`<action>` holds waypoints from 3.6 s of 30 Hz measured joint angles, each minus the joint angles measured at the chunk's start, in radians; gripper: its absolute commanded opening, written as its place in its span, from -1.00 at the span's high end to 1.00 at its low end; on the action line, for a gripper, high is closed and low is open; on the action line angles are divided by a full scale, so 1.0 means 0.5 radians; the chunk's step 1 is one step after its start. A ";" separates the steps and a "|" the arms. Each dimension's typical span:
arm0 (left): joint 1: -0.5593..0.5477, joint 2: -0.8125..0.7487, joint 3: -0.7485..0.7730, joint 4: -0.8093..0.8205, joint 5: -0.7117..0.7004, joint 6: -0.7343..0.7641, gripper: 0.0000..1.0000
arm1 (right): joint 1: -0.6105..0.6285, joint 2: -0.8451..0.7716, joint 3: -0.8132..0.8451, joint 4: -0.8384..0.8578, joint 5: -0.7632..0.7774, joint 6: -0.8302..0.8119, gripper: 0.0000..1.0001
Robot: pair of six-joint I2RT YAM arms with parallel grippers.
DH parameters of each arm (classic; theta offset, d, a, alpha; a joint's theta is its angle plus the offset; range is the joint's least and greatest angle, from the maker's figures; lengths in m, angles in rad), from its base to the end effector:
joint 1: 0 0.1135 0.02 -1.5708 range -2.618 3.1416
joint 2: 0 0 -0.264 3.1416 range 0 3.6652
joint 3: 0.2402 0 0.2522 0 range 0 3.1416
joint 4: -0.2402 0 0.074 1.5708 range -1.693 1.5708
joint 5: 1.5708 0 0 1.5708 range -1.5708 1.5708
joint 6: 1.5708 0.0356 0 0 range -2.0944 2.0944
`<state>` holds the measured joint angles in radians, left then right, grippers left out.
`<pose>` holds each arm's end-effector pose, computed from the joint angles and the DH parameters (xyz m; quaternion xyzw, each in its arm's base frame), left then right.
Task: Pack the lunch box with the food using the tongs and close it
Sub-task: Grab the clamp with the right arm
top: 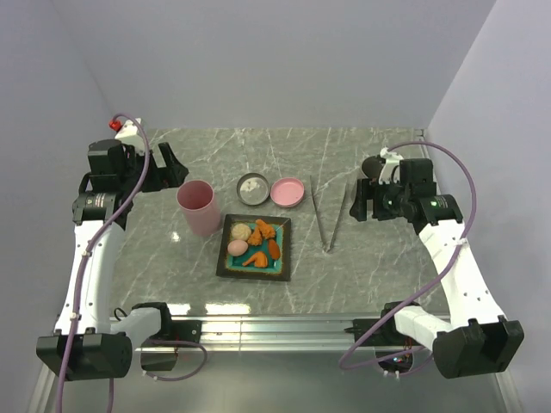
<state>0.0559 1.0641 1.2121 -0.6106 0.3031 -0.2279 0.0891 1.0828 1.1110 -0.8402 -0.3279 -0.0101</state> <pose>0.2222 0.0018 0.3916 -0.0402 0.8434 -0.1726 0.5072 0.2116 0.0304 0.3354 -0.1058 0.9123 0.1659 0.3591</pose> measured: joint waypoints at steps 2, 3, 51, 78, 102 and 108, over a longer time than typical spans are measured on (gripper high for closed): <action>0.001 0.014 0.013 -0.013 -0.011 -0.009 -0.99 | 0.019 -0.014 -0.050 0.043 0.036 0.047 -0.77; 0.003 0.032 0.032 -0.014 -0.018 -0.015 -0.99 | 0.028 -0.021 -0.082 0.054 0.063 0.076 -0.78; 0.134 0.189 0.149 -0.012 0.022 -0.095 -0.99 | 0.735 1.105 -0.342 0.863 0.793 0.671 -0.86; 0.214 0.304 0.149 -0.011 0.201 -0.104 -0.99 | 0.721 1.531 0.078 0.875 1.002 0.752 -0.87; 0.230 0.329 0.149 -0.007 0.230 -0.131 -0.99 | 0.601 1.578 0.138 0.891 0.996 0.865 -0.27; 0.233 0.329 0.150 -0.008 0.274 -0.126 -0.99 | 0.571 1.421 0.028 0.819 0.916 0.836 -0.22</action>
<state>0.1726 1.2285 1.2873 -0.6144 0.4400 -0.2909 0.3748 1.7931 1.1252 -0.4309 0.1303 0.4080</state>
